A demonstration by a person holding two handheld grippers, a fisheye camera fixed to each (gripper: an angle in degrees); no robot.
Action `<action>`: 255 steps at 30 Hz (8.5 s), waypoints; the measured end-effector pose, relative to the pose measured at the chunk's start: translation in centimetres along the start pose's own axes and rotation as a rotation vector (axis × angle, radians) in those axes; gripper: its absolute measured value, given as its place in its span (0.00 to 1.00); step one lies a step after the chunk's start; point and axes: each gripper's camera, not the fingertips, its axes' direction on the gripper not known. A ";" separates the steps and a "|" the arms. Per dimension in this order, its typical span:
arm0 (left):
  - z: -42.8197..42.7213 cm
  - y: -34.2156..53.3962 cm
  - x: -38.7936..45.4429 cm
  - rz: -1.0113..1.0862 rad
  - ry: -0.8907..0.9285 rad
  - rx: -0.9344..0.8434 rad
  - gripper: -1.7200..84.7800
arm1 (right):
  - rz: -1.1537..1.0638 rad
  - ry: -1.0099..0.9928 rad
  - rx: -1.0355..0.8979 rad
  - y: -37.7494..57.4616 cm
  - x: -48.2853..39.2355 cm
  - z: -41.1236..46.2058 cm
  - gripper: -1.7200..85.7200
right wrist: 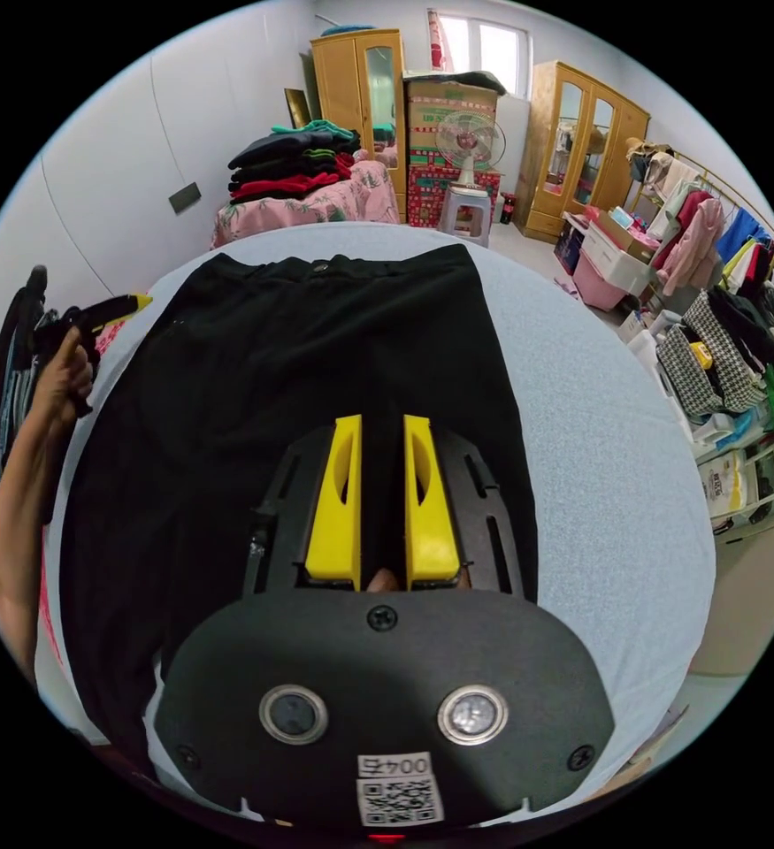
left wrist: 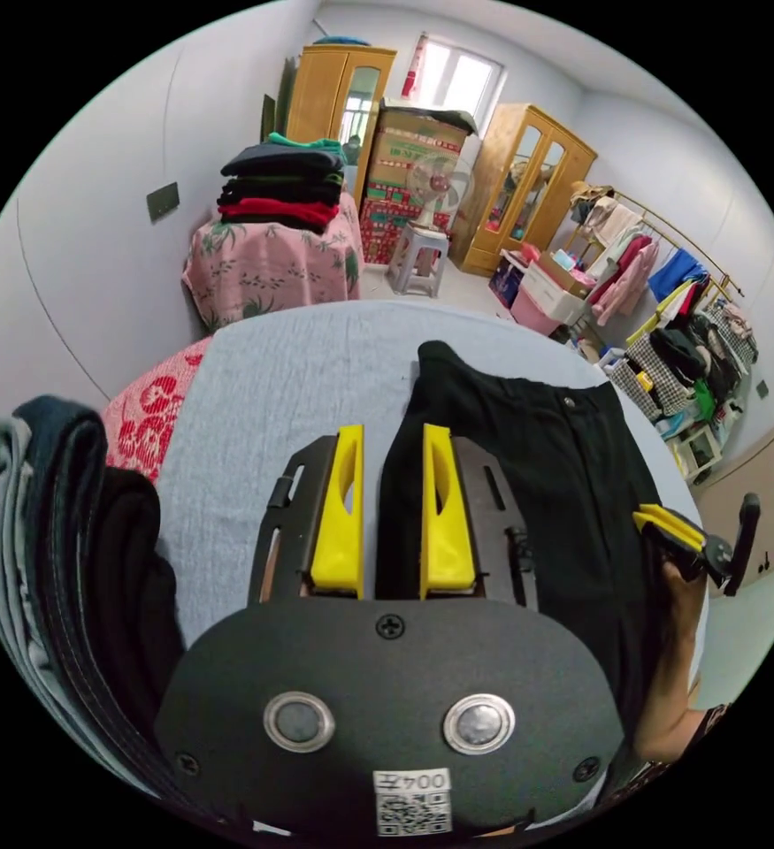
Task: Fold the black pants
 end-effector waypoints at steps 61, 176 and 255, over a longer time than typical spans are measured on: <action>-15.5 37.7 8.7 0.156 0.135 -0.154 0.03 | -0.009 -0.033 0.006 -2.8 -0.2 10.8 0.11; -30.7 108.5 39.0 -0.125 0.568 -0.666 0.14 | 0.276 -0.834 -0.525 111.1 20.6 56.1 0.24; -56.0 109.0 19.6 0.427 0.010 -0.450 0.03 | -0.367 0.037 -0.887 80.8 -31.3 32.0 0.09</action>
